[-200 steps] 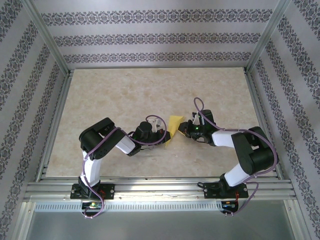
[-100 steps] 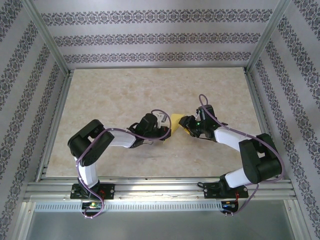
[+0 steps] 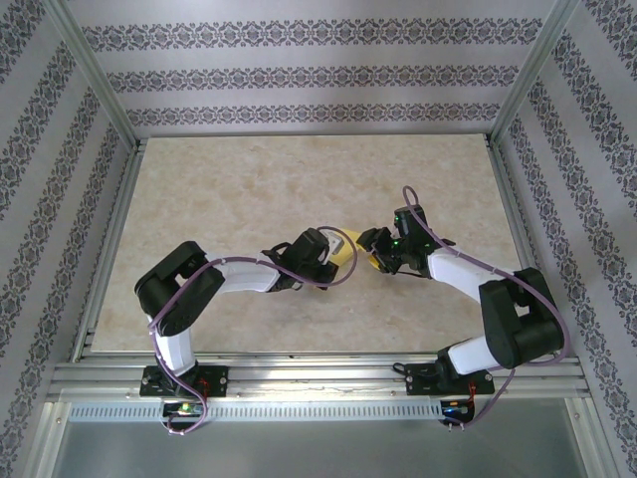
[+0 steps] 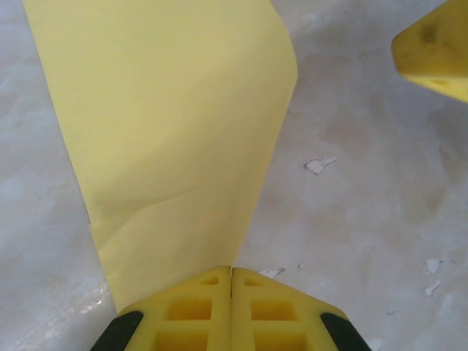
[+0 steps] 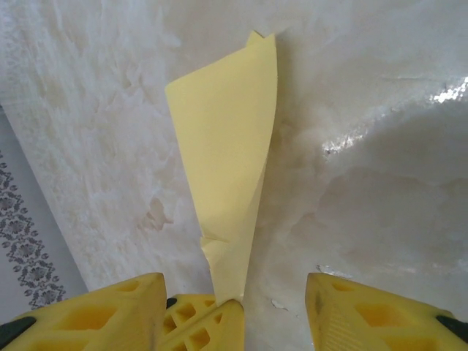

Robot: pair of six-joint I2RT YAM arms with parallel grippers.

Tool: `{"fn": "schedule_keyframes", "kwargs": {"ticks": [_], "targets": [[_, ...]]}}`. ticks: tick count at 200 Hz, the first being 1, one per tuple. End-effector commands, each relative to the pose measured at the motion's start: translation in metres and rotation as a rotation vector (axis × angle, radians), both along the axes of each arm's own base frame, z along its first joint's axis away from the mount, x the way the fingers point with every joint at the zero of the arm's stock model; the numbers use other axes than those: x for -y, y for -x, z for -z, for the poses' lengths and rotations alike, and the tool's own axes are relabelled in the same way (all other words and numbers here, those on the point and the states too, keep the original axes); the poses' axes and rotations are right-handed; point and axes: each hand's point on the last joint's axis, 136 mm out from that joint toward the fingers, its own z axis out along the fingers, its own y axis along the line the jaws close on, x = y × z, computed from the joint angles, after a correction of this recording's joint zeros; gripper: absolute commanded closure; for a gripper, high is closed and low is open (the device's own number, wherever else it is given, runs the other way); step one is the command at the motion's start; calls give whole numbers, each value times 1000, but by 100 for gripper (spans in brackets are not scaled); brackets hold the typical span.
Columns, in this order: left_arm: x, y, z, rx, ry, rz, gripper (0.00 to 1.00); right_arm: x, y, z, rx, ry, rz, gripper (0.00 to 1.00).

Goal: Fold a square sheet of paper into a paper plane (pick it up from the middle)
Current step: Fold the wing for the fifth time at the center of the table.

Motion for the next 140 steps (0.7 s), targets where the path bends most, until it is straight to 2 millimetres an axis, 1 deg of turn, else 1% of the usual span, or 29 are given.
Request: {"fn": "schedule_keyframes", "kwargs": {"ticks": [1,44,61,87,98,116,140], "targets": [[-4,0,-6,64,-53,38,97,-8,-6,-2,-26,-46,4,48],[1,4,-10,120,-55,98,97,-25,-13,2,-41,-83,-27,51],[1,5,-10,142,-68,116,97,-30,-16,4,-53,-83,-42,56],[-1,5,-10,180,-84,133,97,-37,-19,17,-94,-100,-57,65],[-2,4,-9,191,-87,133,97,-40,-17,21,-108,-102,-69,65],[-2,2,-13,208,-84,130,97,-42,-13,24,-120,-92,-80,65],[-2,0,-18,229,-83,127,96,-42,-8,25,-120,-85,-88,65]]}}
